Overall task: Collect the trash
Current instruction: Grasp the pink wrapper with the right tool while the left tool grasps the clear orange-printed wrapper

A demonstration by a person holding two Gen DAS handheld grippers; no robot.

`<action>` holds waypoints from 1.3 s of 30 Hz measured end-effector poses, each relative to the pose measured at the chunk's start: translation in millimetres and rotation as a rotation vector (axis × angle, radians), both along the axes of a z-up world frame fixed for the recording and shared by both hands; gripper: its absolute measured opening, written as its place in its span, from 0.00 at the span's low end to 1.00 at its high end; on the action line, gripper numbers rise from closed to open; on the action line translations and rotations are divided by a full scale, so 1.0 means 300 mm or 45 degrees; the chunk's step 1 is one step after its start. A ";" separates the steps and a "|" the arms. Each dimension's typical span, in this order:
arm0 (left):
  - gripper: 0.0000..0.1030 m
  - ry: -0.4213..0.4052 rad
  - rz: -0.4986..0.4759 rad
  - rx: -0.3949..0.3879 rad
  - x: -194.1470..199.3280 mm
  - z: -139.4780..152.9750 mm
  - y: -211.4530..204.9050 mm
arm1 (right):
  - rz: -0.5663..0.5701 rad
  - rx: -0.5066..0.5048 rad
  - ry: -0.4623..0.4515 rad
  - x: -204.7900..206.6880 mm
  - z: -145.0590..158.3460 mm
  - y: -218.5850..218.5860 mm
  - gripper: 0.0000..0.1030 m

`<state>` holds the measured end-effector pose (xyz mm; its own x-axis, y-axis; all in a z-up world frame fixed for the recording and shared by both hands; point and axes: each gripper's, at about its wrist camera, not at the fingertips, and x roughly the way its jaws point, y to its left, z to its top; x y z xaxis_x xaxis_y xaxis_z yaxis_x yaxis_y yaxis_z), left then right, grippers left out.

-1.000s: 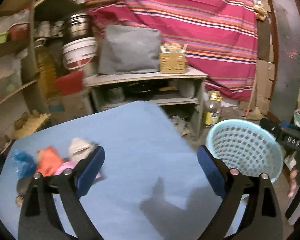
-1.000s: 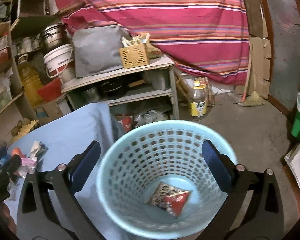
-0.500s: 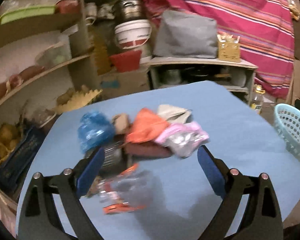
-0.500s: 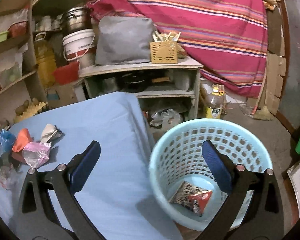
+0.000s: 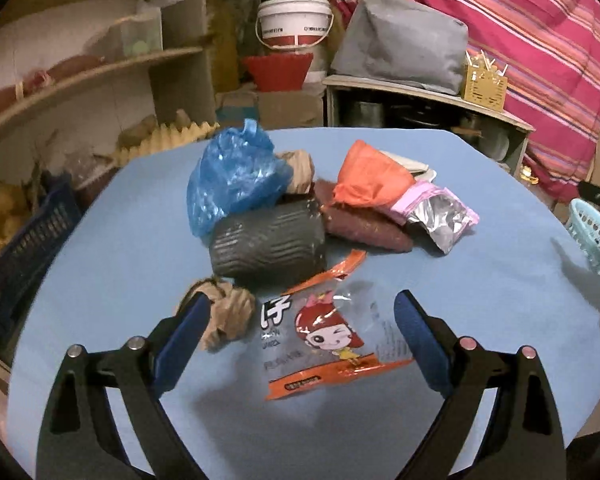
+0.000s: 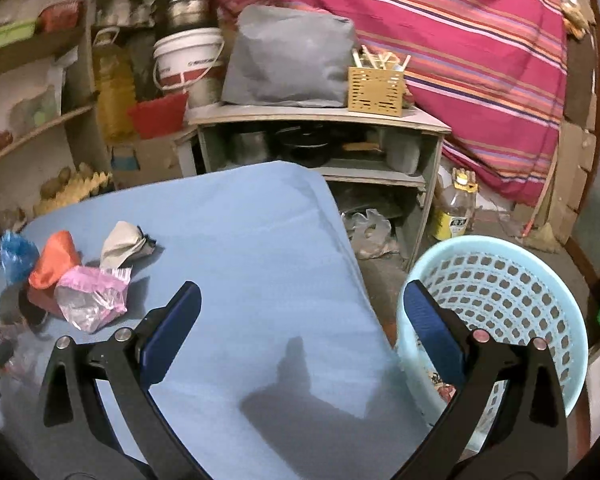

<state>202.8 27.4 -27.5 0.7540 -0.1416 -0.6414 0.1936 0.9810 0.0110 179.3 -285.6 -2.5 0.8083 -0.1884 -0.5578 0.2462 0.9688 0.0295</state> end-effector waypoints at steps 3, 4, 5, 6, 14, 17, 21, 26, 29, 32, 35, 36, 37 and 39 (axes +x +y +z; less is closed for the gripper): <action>0.79 0.000 0.001 -0.021 0.002 0.003 0.027 | 0.016 -0.023 0.010 0.021 -0.011 0.034 0.96; 0.73 0.011 -0.010 -0.023 0.009 0.006 0.029 | 0.022 -0.021 0.016 0.032 -0.016 0.048 0.96; 0.62 0.040 -0.031 -0.038 0.017 0.002 0.032 | 0.029 -0.014 0.023 0.043 -0.021 0.058 0.96; 0.59 0.058 -0.041 -0.046 0.021 -0.003 0.031 | 0.037 -0.006 0.030 0.053 -0.027 0.067 0.96; 0.20 0.018 -0.087 0.011 0.007 0.018 0.004 | 0.142 0.062 0.058 0.133 -0.042 0.199 0.96; 0.17 0.021 -0.093 -0.003 0.015 0.025 0.011 | 0.195 0.077 0.057 0.173 -0.037 0.278 0.96; 0.13 0.010 -0.092 -0.016 0.015 0.046 0.020 | 0.253 0.072 0.085 0.236 -0.047 0.367 0.96; 0.11 0.000 -0.073 -0.071 0.016 0.078 0.047 | 0.269 0.074 0.154 0.312 -0.087 0.418 0.96; 0.10 -0.004 -0.075 -0.087 0.017 0.089 0.051 | 0.270 0.049 0.231 0.337 -0.127 0.441 0.96; 0.10 -0.004 -0.082 -0.090 0.014 0.092 0.044 | 0.274 0.037 0.264 0.341 -0.153 0.453 0.93; 0.10 -0.016 -0.085 -0.082 0.006 0.095 0.041 | 0.299 0.059 0.288 0.350 -0.166 0.450 0.76; 0.10 -0.020 -0.083 -0.082 0.004 0.098 0.043 | 0.312 0.075 0.300 0.357 -0.173 0.450 0.72; 0.10 -0.022 -0.080 -0.083 0.003 0.100 0.045 | 0.321 0.089 0.309 0.366 -0.177 0.447 0.66; 0.10 -0.030 -0.070 -0.085 0.004 0.106 0.052 | 0.350 0.130 0.329 0.375 -0.189 0.439 0.55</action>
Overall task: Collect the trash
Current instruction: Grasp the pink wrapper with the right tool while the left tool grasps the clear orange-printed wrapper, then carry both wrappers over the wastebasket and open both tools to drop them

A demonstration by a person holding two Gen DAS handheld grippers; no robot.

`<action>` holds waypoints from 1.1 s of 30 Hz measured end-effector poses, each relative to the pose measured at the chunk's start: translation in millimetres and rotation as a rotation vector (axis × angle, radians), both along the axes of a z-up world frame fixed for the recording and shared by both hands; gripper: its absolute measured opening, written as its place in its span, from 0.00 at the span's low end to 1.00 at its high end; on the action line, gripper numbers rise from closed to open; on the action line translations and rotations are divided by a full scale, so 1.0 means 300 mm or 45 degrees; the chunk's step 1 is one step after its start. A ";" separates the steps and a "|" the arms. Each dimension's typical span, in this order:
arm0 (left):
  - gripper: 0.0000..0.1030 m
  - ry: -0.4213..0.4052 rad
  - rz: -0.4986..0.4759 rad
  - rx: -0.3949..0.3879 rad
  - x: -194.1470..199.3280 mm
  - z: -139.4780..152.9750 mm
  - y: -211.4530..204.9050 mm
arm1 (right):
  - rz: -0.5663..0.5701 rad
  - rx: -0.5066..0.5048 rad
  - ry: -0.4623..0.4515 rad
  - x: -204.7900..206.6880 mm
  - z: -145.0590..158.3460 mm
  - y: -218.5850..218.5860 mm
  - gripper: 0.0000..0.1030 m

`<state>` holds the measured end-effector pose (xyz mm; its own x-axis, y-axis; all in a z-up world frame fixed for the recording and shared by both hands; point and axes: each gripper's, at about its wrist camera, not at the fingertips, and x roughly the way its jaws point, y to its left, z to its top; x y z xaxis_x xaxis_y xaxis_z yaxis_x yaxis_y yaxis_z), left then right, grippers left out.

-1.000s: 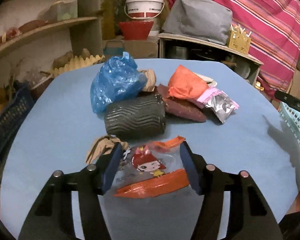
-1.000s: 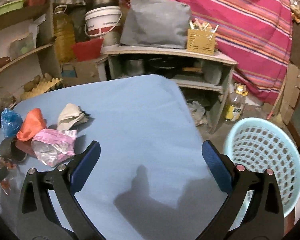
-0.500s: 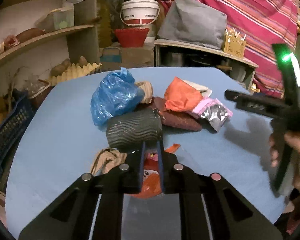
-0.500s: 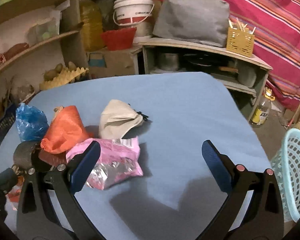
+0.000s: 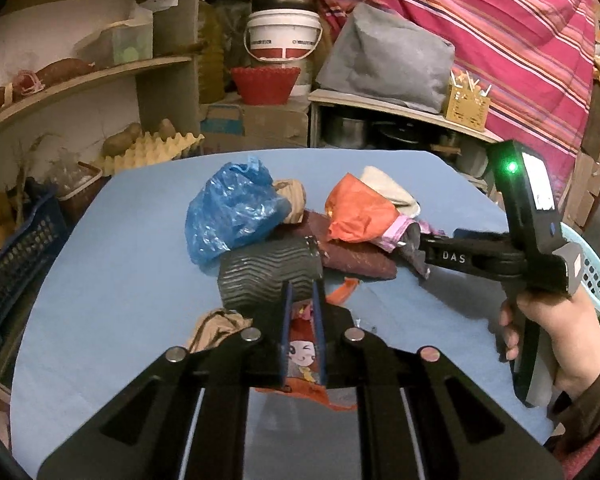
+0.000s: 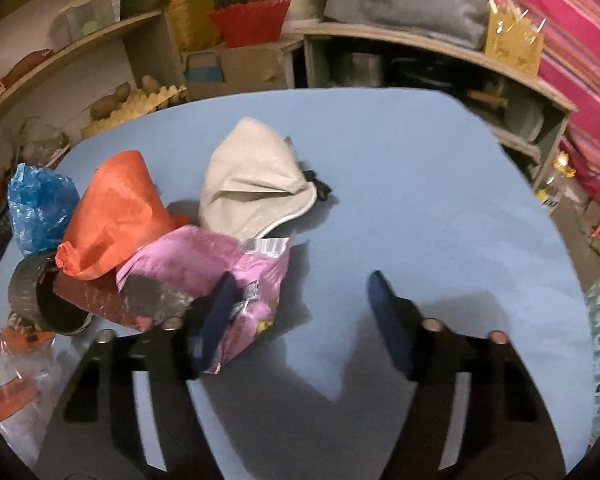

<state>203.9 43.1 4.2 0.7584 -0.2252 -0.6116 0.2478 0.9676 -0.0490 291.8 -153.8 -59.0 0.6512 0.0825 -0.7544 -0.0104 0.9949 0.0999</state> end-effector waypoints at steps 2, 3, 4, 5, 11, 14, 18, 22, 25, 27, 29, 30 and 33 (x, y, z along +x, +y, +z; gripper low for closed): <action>0.10 -0.005 0.007 -0.004 0.000 0.004 0.004 | 0.031 0.016 0.020 0.005 -0.008 0.007 0.38; 0.10 -0.007 0.010 -0.009 0.000 0.008 0.004 | 0.045 0.018 0.021 0.008 -0.007 0.012 0.34; 0.10 -0.010 0.013 -0.014 0.001 0.012 0.006 | 0.057 0.018 0.016 0.006 -0.004 0.016 0.23; 0.10 -0.015 0.016 -0.016 0.001 0.016 0.005 | 0.069 0.012 0.002 0.000 0.001 0.022 0.17; 0.10 -0.042 0.016 -0.025 0.001 0.045 -0.016 | 0.082 -0.037 -0.077 -0.051 0.052 0.008 0.14; 0.10 -0.055 0.009 -0.024 -0.003 0.057 -0.039 | 0.055 -0.053 -0.143 -0.094 0.103 -0.037 0.13; 0.10 -0.060 -0.007 -0.049 0.002 0.084 -0.082 | 0.018 -0.052 -0.210 -0.159 0.177 -0.131 0.13; 0.09 -0.085 -0.031 -0.038 0.001 0.110 -0.152 | -0.051 -0.068 -0.271 -0.229 0.235 -0.253 0.13; 0.09 -0.098 -0.051 -0.035 0.003 0.127 -0.210 | -0.102 -0.073 -0.294 -0.278 0.256 -0.349 0.13; 0.08 -0.109 -0.066 -0.043 0.009 0.142 -0.256 | -0.133 -0.074 -0.303 -0.306 0.262 -0.404 0.13; 0.08 -0.116 -0.084 -0.053 0.016 0.154 -0.305 | -0.170 -0.082 -0.312 -0.336 0.268 -0.467 0.13; 0.08 -0.119 -0.096 -0.056 0.020 0.159 -0.335 | -0.191 -0.085 -0.317 -0.354 0.272 -0.503 0.13; 0.08 -0.127 -0.128 -0.060 0.034 0.174 -0.416 | -0.243 -0.083 -0.329 -0.394 0.278 -0.584 0.13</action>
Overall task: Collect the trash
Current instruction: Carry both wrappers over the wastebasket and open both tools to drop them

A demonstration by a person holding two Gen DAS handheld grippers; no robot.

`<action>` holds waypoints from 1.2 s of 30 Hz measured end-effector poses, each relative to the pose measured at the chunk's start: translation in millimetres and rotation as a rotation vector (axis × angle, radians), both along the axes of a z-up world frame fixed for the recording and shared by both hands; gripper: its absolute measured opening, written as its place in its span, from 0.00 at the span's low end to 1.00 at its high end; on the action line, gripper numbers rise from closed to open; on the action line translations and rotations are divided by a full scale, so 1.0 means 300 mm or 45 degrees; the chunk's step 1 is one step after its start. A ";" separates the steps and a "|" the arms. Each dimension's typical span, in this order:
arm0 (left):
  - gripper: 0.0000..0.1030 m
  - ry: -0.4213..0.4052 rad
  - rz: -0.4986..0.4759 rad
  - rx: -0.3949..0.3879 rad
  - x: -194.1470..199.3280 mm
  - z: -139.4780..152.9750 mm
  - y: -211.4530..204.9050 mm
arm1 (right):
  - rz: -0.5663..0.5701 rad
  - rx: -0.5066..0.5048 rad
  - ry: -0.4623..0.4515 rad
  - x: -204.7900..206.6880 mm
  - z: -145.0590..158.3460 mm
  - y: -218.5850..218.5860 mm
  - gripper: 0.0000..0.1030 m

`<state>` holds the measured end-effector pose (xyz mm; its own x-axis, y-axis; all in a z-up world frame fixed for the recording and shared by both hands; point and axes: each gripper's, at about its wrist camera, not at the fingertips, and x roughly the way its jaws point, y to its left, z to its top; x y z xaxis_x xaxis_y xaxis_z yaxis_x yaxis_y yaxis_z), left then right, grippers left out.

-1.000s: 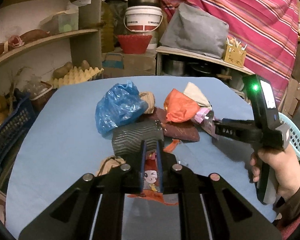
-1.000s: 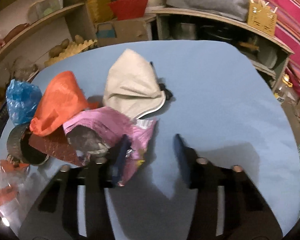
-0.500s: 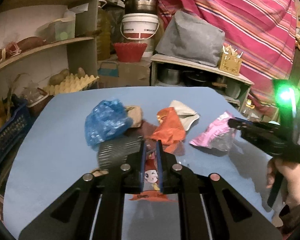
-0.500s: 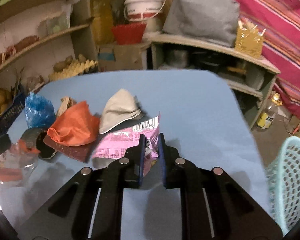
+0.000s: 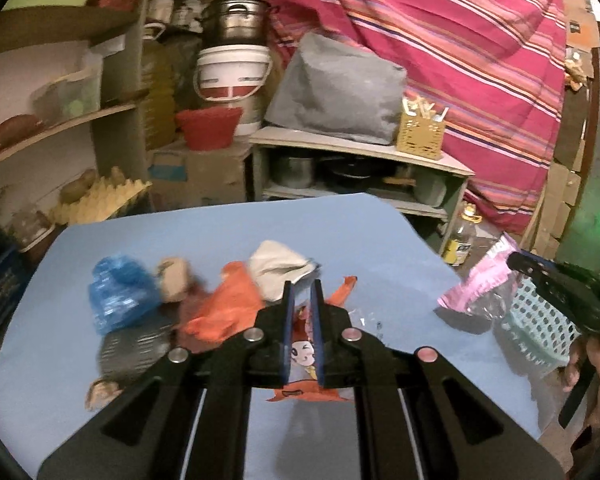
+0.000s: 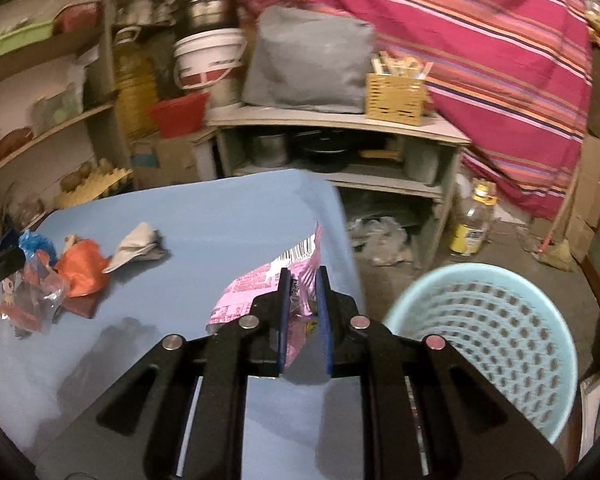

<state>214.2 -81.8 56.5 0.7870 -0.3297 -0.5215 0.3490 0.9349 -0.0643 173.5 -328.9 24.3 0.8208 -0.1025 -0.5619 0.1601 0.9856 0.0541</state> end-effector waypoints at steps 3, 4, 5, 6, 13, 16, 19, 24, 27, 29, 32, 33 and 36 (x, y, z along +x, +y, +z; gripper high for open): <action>0.08 -0.003 -0.036 -0.001 0.011 0.010 -0.086 | -0.057 0.011 -0.013 -0.049 0.003 -0.102 0.13; 0.08 -0.004 -0.051 0.000 0.014 0.012 -0.119 | -0.071 0.015 -0.016 -0.061 0.003 -0.126 0.13; 0.08 -0.005 -0.061 0.000 0.016 0.013 -0.140 | -0.094 0.024 -0.020 -0.079 0.004 -0.165 0.13; 0.08 -0.007 -0.077 0.002 0.018 0.015 -0.174 | -0.110 0.029 -0.022 -0.093 0.002 -0.190 0.13; 0.08 -0.014 -0.188 -0.001 0.003 0.027 -0.403 | -0.233 0.062 -0.033 -0.208 -0.004 -0.389 0.13; 0.08 -0.020 -0.238 0.001 -0.010 0.034 -0.503 | -0.283 0.080 -0.031 -0.263 -0.017 -0.466 0.13; 0.08 -0.027 -0.289 -0.001 -0.029 0.039 -0.597 | -0.334 0.102 -0.030 -0.314 -0.028 -0.540 0.13; 0.08 -0.009 -0.374 -0.030 -0.055 0.033 -0.740 | -0.414 0.160 -0.045 -0.396 -0.038 -0.648 0.13; 0.08 0.030 -0.424 -0.052 -0.054 0.015 -0.834 | -0.442 0.145 -0.034 -0.412 -0.045 -0.677 0.13; 0.08 0.068 -0.459 -0.056 -0.046 -0.004 -0.896 | -0.450 0.160 -0.027 -0.415 -0.057 -0.696 0.13; 0.08 0.104 -0.488 -0.044 -0.043 -0.035 -0.976 | -0.455 0.177 -0.016 -0.414 -0.070 -0.711 0.13; 0.08 0.113 -0.494 -0.034 -0.044 -0.046 -1.000 | -0.453 0.175 -0.014 -0.416 -0.070 -0.711 0.13; 0.08 0.117 -0.504 -0.016 -0.053 -0.061 -1.041 | -0.453 0.182 -0.016 -0.421 -0.071 -0.713 0.13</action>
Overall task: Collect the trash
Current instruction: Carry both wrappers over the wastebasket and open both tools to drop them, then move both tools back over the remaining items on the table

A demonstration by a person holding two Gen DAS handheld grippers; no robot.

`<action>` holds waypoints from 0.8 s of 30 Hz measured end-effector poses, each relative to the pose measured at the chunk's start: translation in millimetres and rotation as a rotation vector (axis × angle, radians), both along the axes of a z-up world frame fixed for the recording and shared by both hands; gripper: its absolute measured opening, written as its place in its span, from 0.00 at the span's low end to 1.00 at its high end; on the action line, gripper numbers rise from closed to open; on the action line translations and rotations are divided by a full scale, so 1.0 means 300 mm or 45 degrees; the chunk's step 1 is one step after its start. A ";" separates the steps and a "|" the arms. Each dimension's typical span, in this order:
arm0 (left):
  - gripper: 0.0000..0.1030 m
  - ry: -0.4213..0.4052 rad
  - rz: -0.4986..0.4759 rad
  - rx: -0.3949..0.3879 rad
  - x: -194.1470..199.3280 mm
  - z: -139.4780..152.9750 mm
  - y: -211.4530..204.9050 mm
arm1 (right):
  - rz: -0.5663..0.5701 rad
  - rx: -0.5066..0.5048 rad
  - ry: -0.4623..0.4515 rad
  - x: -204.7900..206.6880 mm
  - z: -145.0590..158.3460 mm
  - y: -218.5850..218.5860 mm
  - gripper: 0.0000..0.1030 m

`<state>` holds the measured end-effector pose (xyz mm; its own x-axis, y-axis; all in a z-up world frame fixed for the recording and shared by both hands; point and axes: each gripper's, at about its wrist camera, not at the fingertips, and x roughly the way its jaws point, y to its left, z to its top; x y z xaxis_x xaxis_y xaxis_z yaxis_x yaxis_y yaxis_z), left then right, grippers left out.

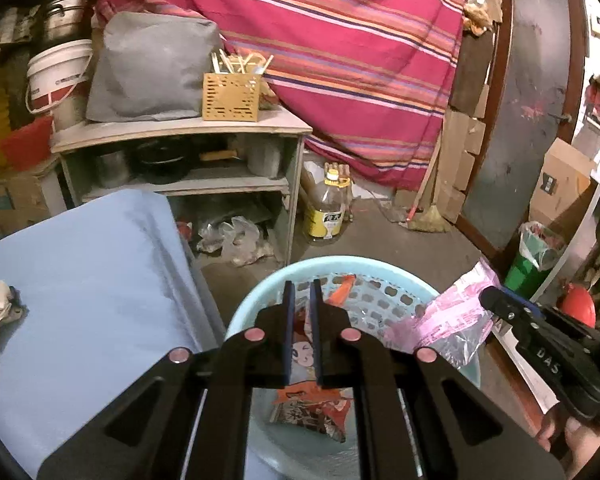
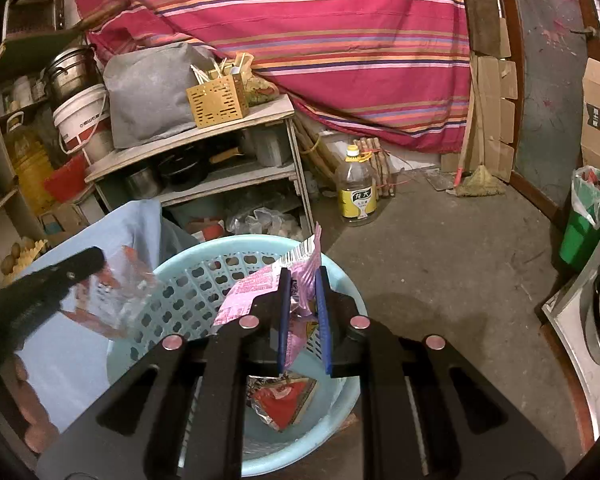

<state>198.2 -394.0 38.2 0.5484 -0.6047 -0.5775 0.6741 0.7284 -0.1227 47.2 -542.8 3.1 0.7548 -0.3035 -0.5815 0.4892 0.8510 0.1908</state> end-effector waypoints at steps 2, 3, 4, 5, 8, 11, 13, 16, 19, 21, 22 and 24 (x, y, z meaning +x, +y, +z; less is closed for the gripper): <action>0.09 0.004 -0.011 0.011 -0.002 -0.009 -0.015 | 0.000 0.011 0.000 0.001 -0.002 0.001 0.13; 0.11 0.016 -0.026 0.025 -0.001 -0.013 -0.026 | 0.000 0.016 0.003 0.004 -0.003 0.001 0.13; 0.12 0.025 -0.040 0.028 -0.003 -0.016 -0.028 | 0.001 0.018 0.006 0.007 -0.005 0.002 0.13; 0.16 0.031 -0.047 0.033 -0.002 -0.018 -0.032 | 0.003 0.019 0.011 0.010 -0.006 0.005 0.13; 0.57 0.010 -0.022 0.032 -0.010 -0.006 -0.024 | 0.012 0.022 0.018 0.022 -0.008 0.005 0.13; 0.66 -0.050 -0.001 0.016 -0.024 0.016 0.005 | 0.020 0.024 0.019 0.035 -0.005 0.015 0.13; 0.71 -0.066 0.012 0.019 -0.024 0.030 0.024 | 0.031 0.028 0.025 0.052 -0.006 0.021 0.16; 0.75 -0.081 0.044 0.003 -0.017 0.048 0.067 | 0.045 0.033 0.044 0.082 -0.013 0.041 0.48; 0.81 -0.072 0.086 -0.019 0.002 0.062 0.133 | 0.044 0.030 0.046 0.104 -0.015 0.061 0.64; 0.82 -0.078 0.113 -0.020 0.015 0.068 0.185 | 0.050 0.035 0.048 0.113 -0.016 0.069 0.65; 0.82 -0.081 0.129 -0.019 0.020 0.070 0.210 | 0.050 0.029 0.051 0.120 -0.014 0.080 0.67; 0.82 -0.084 0.168 -0.024 0.033 0.078 0.277 | 0.057 0.015 0.046 0.124 -0.011 0.096 0.74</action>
